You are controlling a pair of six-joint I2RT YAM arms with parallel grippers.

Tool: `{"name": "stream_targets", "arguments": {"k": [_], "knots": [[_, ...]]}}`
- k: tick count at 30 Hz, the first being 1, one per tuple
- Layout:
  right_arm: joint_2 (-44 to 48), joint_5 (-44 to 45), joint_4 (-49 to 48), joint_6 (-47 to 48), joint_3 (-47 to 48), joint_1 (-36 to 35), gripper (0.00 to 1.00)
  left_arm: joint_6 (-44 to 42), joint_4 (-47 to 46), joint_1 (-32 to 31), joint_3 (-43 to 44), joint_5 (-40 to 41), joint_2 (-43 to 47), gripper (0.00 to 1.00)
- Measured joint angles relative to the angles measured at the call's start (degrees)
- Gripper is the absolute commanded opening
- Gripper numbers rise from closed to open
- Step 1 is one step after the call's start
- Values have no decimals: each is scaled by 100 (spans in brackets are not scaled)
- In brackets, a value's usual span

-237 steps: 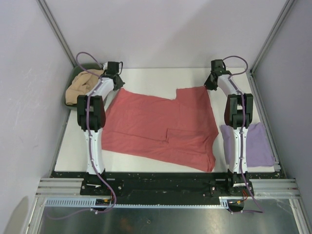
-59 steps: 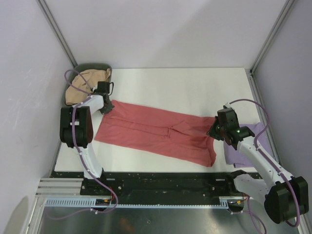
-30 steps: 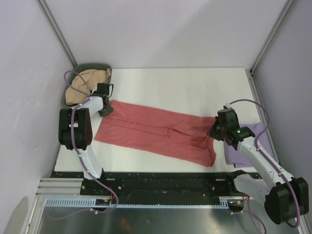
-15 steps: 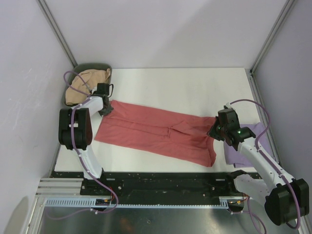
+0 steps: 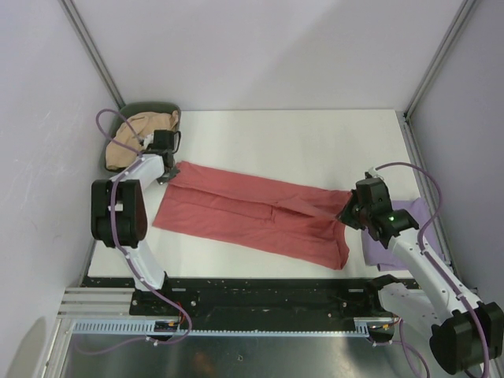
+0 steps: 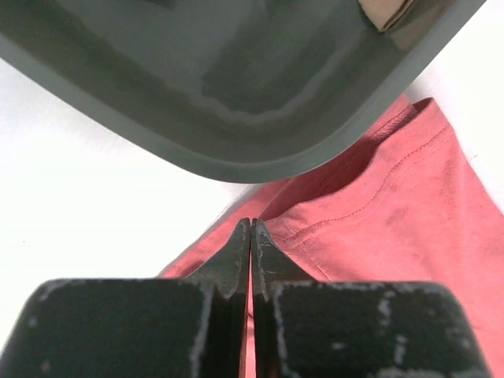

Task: Fold and stack the t-shirts
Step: Fold the other side of the tshirt into a rectangle

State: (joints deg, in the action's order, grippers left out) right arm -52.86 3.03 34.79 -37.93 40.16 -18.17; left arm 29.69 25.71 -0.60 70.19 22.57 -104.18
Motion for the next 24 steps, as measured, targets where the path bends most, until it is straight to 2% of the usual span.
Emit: {"name": "stream_targets", "arguments": {"k": [19,22,24], "knots": [[310,133,461,-155,0,-380,0,33,149,192,0,286,142,0],[223,153,452,-155,-7,-422,9,31,149,192,0,245,103,7],[157,153,433,-160,-46,-437,19,33,151,192,-2,181,79,17]]}}
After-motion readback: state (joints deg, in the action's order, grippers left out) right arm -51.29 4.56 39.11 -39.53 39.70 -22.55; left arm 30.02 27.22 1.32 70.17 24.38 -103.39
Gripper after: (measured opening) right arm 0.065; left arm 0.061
